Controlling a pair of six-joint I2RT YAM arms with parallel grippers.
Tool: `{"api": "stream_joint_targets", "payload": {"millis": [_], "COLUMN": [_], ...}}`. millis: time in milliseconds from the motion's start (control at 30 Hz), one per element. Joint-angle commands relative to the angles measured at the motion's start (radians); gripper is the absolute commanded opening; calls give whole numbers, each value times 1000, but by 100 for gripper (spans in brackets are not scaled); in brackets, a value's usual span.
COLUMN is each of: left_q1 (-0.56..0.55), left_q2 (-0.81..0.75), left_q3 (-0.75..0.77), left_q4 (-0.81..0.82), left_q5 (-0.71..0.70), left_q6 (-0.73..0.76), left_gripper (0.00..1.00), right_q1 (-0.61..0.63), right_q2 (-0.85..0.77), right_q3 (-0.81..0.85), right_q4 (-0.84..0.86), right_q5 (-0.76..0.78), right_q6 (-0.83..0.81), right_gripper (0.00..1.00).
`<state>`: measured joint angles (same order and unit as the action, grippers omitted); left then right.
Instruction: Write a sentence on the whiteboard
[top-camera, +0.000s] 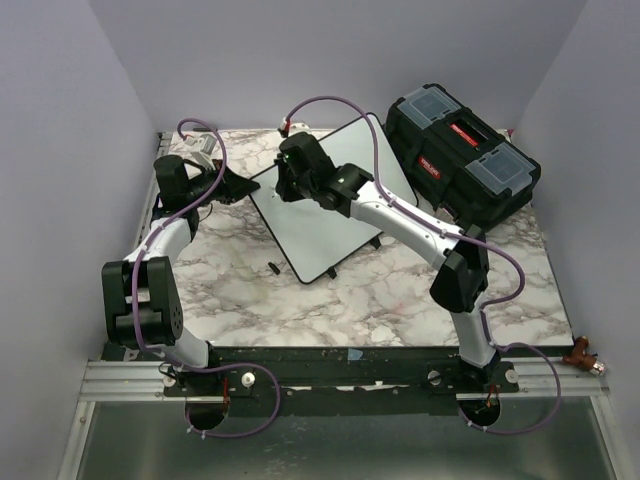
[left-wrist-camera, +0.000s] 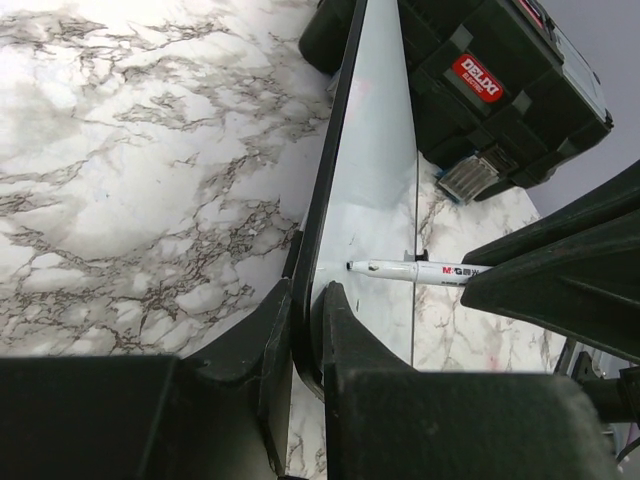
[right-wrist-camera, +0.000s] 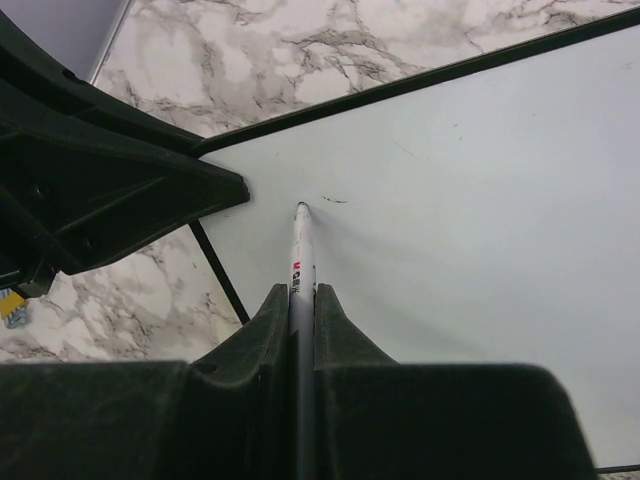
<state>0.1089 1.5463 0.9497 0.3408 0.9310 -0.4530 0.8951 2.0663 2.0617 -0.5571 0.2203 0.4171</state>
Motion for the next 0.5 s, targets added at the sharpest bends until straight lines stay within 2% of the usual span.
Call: {"api": "stream_joint_targets", "payload": {"millis": [0,467], "left_q1": [-16,-18], "left_q2": [-13,-16], "left_q3": [1,15], "left_q4": [-8,-26], "left_q5": [-37,-38], "left_q6": [157,161], "left_gripper": [0,0], "right_q1": [5,14], "right_q2": [31,-40], "right_q3": [33,-107], "right_q4": [-21,-8], "right_q5": [5,-8], "right_q6": [-11,-9], "right_gripper": [1,1]}}
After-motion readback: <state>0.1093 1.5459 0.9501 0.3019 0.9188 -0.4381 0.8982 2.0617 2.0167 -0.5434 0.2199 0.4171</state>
